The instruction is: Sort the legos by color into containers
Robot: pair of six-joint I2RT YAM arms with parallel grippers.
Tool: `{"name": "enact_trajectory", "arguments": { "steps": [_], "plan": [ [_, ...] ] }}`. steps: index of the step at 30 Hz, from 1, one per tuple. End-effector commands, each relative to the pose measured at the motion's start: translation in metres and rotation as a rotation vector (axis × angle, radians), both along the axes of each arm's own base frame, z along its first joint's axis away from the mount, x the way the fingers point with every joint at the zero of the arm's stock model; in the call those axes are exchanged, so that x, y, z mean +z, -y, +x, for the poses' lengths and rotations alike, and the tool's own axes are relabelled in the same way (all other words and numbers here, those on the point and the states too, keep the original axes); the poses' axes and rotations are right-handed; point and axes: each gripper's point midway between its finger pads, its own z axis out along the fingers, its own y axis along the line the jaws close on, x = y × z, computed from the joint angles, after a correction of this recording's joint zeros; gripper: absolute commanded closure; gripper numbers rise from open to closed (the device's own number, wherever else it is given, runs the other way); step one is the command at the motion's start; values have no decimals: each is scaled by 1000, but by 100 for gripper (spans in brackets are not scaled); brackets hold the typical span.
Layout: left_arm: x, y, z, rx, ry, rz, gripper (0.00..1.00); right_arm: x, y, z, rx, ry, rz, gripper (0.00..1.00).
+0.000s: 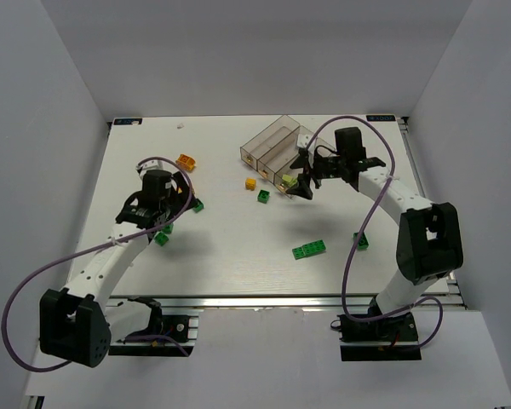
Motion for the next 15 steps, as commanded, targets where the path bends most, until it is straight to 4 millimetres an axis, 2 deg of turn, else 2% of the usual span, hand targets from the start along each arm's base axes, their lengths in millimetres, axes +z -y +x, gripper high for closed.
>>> {"name": "enact_trajectory", "arguments": {
  "steps": [1, 8, 11, 15],
  "plan": [
    [9, -6, 0, -11, -27, 17, 2, 22, -6, -1, -13, 63, 37, 10],
    [3, -14, 3, 4, -97, 37, 2, 25, -12, -9, 1, -27, 23, 10],
    [-2, -19, 5, 5, -132, 59, 2, 18, -13, -17, 33, -92, 10, 11],
    [-5, -27, 5, 7, -167, 89, 2, 16, -13, -14, -4, -110, 14, 23]
  ]
}}
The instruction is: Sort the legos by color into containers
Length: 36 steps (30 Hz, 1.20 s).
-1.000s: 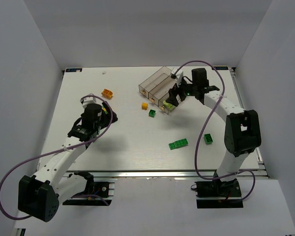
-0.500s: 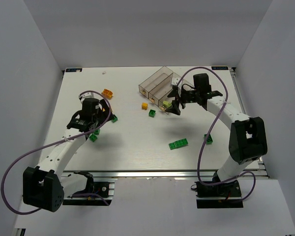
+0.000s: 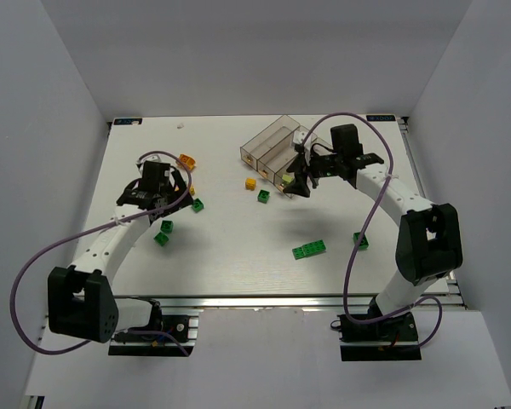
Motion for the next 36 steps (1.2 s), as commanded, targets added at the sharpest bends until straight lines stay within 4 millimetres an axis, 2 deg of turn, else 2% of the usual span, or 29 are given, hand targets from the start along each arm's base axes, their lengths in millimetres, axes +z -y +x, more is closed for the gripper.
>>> {"name": "enact_trajectory", "arguments": {
  "steps": [1, 6, 11, 16, 20, 22, 23, 25, 27, 29, 36],
  "plan": [
    [11, -8, 3, -10, -4, 31, 2, 7, -3, -2, -8, -38, 17, 27],
    [2, -23, 4, -1, -48, 90, 2, 5, -3, -3, -33, -69, 23, 36],
    [-12, -24, 15, -43, -81, 115, 2, 3, -5, -4, -38, -84, 36, 35],
    [-25, -16, 46, -147, -84, 143, 2, -1, -5, -4, -41, -92, 36, 32],
    [-41, -14, 77, -223, -107, 184, 8, -3, -5, -4, -47, -100, 37, 32],
    [-51, -13, 86, -291, -140, 208, 14, -6, -4, -3, -56, -100, 30, 32],
    [-56, -12, 85, -360, -173, 227, 20, -6, -3, -3, -58, -101, 27, 31],
    [-59, -14, 86, -505, -224, 292, 21, -8, -3, -3, -60, -106, 23, 30],
    [-68, -23, 84, -539, -272, 349, 20, -10, -3, -2, -62, -113, 19, 30],
    [-76, -24, 84, -565, -290, 360, 20, -11, -4, -1, -60, -119, 17, 30],
    [-80, -23, 88, -640, -285, 391, 21, -8, -4, 2, -63, -115, 11, 29]
  ]
}}
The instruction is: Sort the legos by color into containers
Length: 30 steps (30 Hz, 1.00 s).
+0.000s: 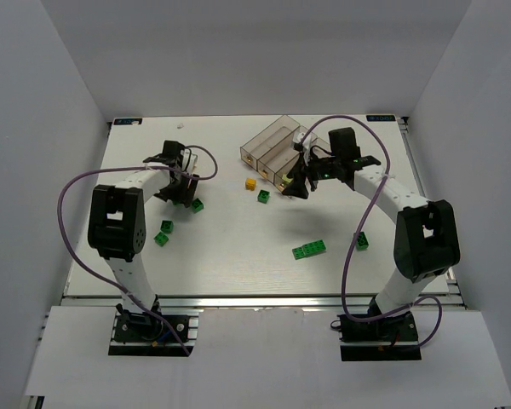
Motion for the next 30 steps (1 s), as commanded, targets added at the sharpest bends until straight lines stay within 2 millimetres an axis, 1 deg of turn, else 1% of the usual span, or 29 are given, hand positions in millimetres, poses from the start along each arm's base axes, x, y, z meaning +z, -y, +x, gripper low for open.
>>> {"name": "enact_trajectory", "arguments": {
  "steps": [1, 5, 7, 10, 14, 17, 20, 22, 23, 25, 27, 30],
  "plan": [
    [16, -2, 14, -69, 60, 14, 21, 9, -3, 3, 8, 22, 7, 30],
    [15, -4, 20, -89, 68, 32, 21, 10, -3, 4, 6, 23, 4, 29],
    [13, -3, 20, -103, 67, 30, 21, 10, -2, 4, 3, 20, 2, 29],
    [6, 1, 15, -125, 52, 6, 24, 9, -3, 4, 4, 20, 2, 29],
    [-3, 11, 10, -137, 41, -52, 31, 9, -3, 5, 3, 19, 0, 29],
    [-7, 14, 9, -129, 54, -69, 32, 9, -3, 5, 2, 19, 1, 29],
    [-8, 15, 10, -121, 62, -74, 35, 11, -3, 5, 2, 22, 2, 29],
    [-8, 15, 10, -117, 60, -76, 40, 9, -3, 4, 2, 15, -1, 29],
    [-6, 21, 10, -130, 61, -107, 41, 9, -3, 4, 3, 16, 1, 29],
    [-6, 21, 9, -120, 67, -111, 44, 9, -3, 4, 1, 15, 3, 29],
    [-8, 21, 5, -114, 69, -115, 45, 9, -3, 4, 1, 14, 5, 29],
    [-3, 22, 5, -104, 93, -129, 47, 9, -3, 3, 5, 15, 6, 30]
  ]
}}
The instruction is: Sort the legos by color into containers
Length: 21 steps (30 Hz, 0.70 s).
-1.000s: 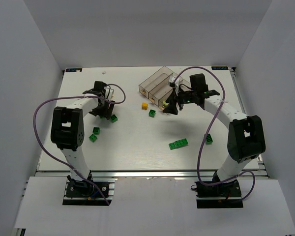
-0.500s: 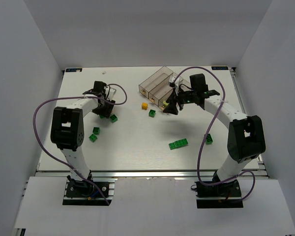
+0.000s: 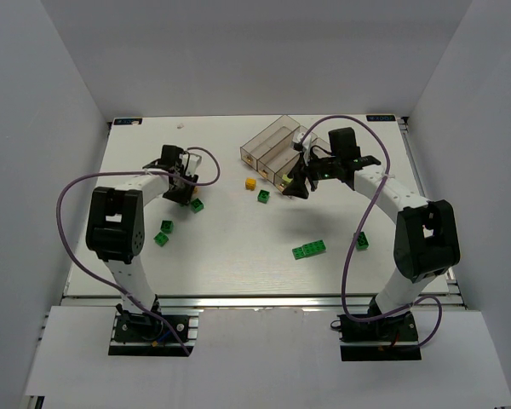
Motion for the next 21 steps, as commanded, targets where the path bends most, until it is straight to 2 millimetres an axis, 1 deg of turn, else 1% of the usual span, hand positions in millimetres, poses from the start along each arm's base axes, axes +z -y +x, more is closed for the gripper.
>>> {"name": "enact_trajectory", "arguments": {
  "steps": [1, 4, 5, 7, 8, 10, 11, 13, 14, 16, 17, 18, 20, 21],
  "plan": [
    [7, 5, -5, 15, 28, -52, 48, 12, -5, 2, 17, 20, 18, 29],
    [6, 9, -8, 16, 21, -81, 57, 11, -5, 1, 21, 17, 18, 30],
    [7, 11, -9, 16, 22, -88, 63, 12, -5, 1, 21, 19, 20, 30],
    [9, 15, -11, 23, 21, -113, 69, 13, -5, 1, 20, 17, 21, 30],
    [14, 19, -10, 24, 35, -140, 74, 14, -5, 1, 19, 19, 22, 30],
    [18, 24, -12, 23, 42, -172, 77, 14, -6, 0, 21, 11, 22, 30],
    [27, 29, -12, 12, 62, -202, 78, 14, -6, 0, 20, 5, 24, 30],
    [35, 38, -13, 15, 78, -254, 80, 14, -7, -1, 11, -27, 24, 30],
    [47, 46, -13, -5, 96, -299, 80, 15, -9, -4, 22, -45, 34, 30],
    [59, 56, -13, -8, 114, -363, 81, 18, -13, -8, 36, -89, 48, 30],
    [64, 59, -14, -11, 120, -387, 81, 22, -16, -13, 58, -105, 67, 29],
    [75, 66, -15, -26, 138, -431, 82, 23, -17, -15, 71, -115, 74, 29],
    [85, 72, -16, -31, 153, -467, 82, 28, -23, -26, 129, -125, 100, 28],
    [97, 79, -17, -33, 165, -517, 82, 30, -24, -29, 152, -124, 110, 28]
  ]
}}
